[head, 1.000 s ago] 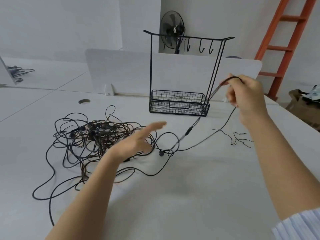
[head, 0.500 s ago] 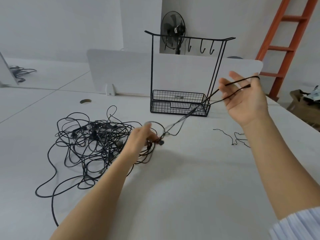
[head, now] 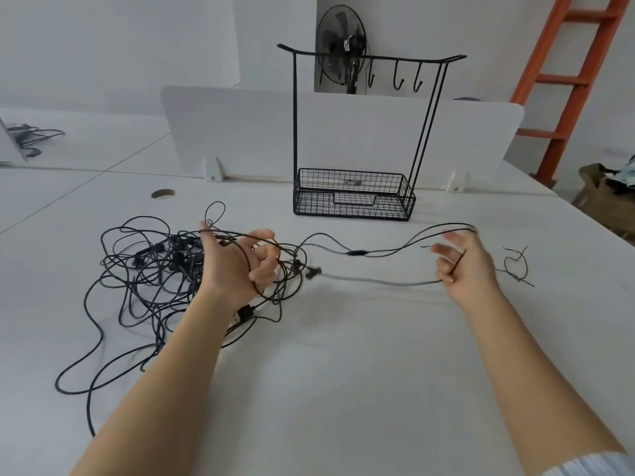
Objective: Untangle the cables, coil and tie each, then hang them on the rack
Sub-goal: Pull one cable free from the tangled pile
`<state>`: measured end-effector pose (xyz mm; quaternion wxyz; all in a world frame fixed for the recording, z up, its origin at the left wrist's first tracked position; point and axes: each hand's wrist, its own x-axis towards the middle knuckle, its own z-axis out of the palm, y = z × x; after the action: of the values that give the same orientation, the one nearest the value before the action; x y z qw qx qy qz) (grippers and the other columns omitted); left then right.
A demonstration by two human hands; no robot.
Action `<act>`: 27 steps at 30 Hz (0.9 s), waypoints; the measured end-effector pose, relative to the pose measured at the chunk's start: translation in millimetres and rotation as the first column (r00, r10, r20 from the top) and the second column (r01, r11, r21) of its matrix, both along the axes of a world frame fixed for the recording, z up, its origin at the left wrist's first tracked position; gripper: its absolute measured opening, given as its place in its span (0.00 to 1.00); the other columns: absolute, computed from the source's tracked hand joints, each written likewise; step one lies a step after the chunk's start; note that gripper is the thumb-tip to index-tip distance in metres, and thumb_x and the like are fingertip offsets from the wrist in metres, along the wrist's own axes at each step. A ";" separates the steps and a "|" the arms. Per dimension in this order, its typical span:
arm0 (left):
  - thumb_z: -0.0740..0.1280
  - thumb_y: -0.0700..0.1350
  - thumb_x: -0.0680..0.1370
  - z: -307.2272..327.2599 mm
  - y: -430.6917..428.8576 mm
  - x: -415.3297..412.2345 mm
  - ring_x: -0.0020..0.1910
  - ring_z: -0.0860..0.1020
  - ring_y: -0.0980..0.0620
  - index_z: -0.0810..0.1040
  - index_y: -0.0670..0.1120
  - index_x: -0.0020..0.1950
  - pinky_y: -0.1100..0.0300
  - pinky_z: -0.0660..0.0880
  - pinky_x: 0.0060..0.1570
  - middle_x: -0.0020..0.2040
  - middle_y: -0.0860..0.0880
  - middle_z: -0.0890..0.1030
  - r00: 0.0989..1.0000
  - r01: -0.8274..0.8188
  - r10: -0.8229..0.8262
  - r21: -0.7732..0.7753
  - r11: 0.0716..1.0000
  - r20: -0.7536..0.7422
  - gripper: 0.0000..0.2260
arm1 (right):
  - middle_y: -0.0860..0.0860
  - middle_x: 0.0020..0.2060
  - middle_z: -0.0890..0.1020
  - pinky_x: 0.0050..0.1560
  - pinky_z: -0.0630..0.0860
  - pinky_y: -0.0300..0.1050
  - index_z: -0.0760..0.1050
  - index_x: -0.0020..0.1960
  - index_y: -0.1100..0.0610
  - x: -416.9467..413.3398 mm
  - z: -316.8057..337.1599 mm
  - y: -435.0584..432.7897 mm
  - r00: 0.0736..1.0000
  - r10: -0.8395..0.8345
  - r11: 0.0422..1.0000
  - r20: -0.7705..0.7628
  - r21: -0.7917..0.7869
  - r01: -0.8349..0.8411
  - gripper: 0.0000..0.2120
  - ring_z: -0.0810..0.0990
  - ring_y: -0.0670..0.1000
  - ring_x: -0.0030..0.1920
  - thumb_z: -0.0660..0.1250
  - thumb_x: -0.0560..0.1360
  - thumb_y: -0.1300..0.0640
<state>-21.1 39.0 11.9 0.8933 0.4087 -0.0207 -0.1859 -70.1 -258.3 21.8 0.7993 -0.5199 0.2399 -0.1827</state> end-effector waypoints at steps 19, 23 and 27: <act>0.59 0.34 0.62 -6.8 -4.8 -10.6 0.37 0.77 0.56 0.77 0.47 0.44 0.65 0.74 0.39 0.36 0.54 0.80 0.699 0.128 -0.704 0.946 0.298 0.128 0.16 | 0.62 0.52 0.76 0.51 0.68 0.53 0.77 0.48 0.66 -13.5 -30.4 26.8 0.894 -0.355 -0.232 -0.272 -0.901 -0.366 0.09 0.73 0.63 0.55 0.61 0.72 0.63; 0.55 0.26 0.71 -5.2 -14.4 -9.9 0.28 0.77 0.56 0.77 0.44 0.32 0.65 0.74 0.30 0.28 0.50 0.79 0.853 -0.082 -0.453 0.924 0.374 0.259 0.18 | 0.61 0.63 0.73 0.59 0.69 0.55 0.74 0.61 0.63 -5.6 -22.2 58.0 0.981 0.082 -0.109 -0.174 -0.980 -0.165 0.19 0.69 0.61 0.65 0.59 0.72 0.61; 0.65 0.39 0.76 -12.1 -29.6 -8.2 0.32 0.73 0.56 0.74 0.46 0.48 0.63 0.69 0.33 0.41 0.49 0.78 0.875 -0.411 -0.092 0.831 0.375 0.475 0.04 | 0.50 0.75 0.53 0.71 0.51 0.44 0.50 0.75 0.53 0.4 -33.2 81.6 0.869 0.304 -0.196 -0.389 -0.919 -0.343 0.27 0.50 0.49 0.74 0.55 0.79 0.57</act>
<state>-29.3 9.5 -0.2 0.5009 0.8617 -0.0778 0.0234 -69.6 -176.8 -11.4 0.1708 -0.9766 -0.1033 -0.0801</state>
